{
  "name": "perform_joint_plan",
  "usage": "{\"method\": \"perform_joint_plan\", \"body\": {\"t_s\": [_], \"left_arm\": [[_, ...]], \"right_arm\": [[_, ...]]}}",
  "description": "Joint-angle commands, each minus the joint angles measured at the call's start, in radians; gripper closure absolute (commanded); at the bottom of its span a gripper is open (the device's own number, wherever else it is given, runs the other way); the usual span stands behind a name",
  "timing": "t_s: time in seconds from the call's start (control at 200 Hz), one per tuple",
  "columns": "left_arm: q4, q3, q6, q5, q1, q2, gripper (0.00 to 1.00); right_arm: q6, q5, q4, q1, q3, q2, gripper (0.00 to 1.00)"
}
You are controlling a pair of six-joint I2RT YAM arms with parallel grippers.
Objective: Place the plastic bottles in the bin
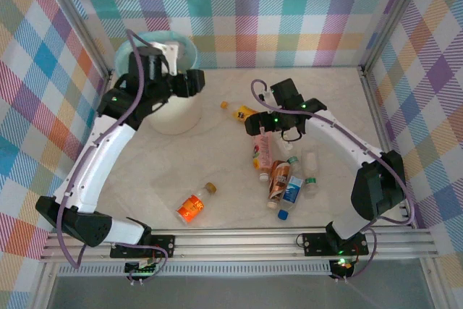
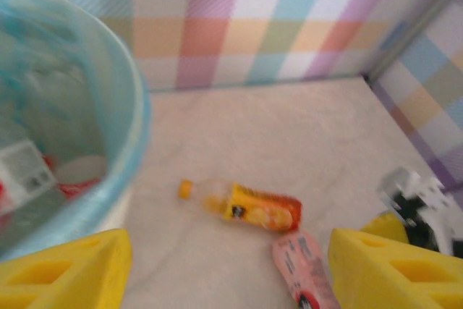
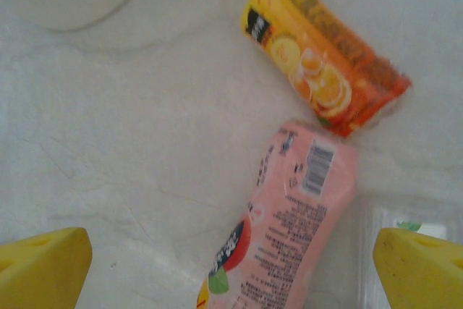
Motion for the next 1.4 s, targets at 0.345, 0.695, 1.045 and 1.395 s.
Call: {"method": "perform_joint_plan", "body": {"t_s": [0.345,0.695,1.045,1.395], "left_arm": [[0.137,-0.265,-0.026,-0.013,-0.035,-0.122,0.27],[0.101,-0.272,-0.016,-0.022,-0.035,-0.158,0.27],[0.101,-0.296,-0.025,-0.046,-0.035,-0.162,0.26],[0.103,-0.249,-0.033,-0.047,-0.035,-0.127,0.26]], "right_arm": [[0.102,-0.022,0.006,0.03,-0.089,0.162,0.01],[0.097,0.002,0.039,0.041,-0.07,0.271,0.09],[0.09,0.006,0.037,0.046,-0.062,0.272,0.22],[0.099,-0.025,0.049,0.046,-0.073,0.155,0.31]]}}
